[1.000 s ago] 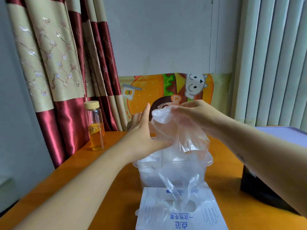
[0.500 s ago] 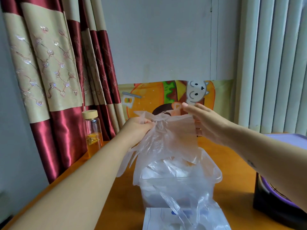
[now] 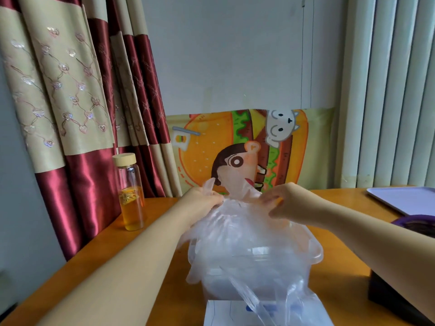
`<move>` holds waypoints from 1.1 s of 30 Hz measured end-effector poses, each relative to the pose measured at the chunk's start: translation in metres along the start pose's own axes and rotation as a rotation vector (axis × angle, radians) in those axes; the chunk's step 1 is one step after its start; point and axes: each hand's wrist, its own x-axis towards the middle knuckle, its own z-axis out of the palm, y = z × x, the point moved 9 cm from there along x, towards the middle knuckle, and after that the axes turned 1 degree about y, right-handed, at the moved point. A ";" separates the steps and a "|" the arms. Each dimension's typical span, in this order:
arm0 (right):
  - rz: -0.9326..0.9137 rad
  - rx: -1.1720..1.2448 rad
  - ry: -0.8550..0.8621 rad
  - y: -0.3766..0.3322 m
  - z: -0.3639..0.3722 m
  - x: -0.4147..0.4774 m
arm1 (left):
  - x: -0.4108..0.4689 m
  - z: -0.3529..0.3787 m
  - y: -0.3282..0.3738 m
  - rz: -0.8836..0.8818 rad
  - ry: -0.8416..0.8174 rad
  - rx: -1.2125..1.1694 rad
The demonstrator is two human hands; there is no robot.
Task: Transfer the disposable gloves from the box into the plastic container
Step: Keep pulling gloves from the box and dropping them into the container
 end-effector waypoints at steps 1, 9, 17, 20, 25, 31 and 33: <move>0.011 -0.096 -0.027 0.006 0.005 0.002 | 0.002 0.000 -0.008 -0.022 -0.007 0.024; 0.052 -0.423 -0.196 0.028 0.043 0.005 | 0.007 -0.058 0.004 0.157 0.387 0.312; 0.070 -0.645 -0.240 0.035 0.061 0.013 | -0.029 0.074 0.024 0.317 -0.582 0.872; 0.067 -0.725 -0.268 0.036 0.066 0.014 | -0.017 0.091 -0.012 0.171 -0.700 1.067; -0.024 -0.839 -0.266 0.034 0.076 0.015 | 0.003 0.099 -0.039 0.101 -0.723 1.180; -0.073 -0.991 -0.362 0.043 0.092 0.014 | 0.010 0.115 -0.061 0.097 -0.780 1.305; -0.065 -1.045 -0.408 0.047 0.097 0.015 | 0.010 0.123 -0.072 0.091 -0.837 1.313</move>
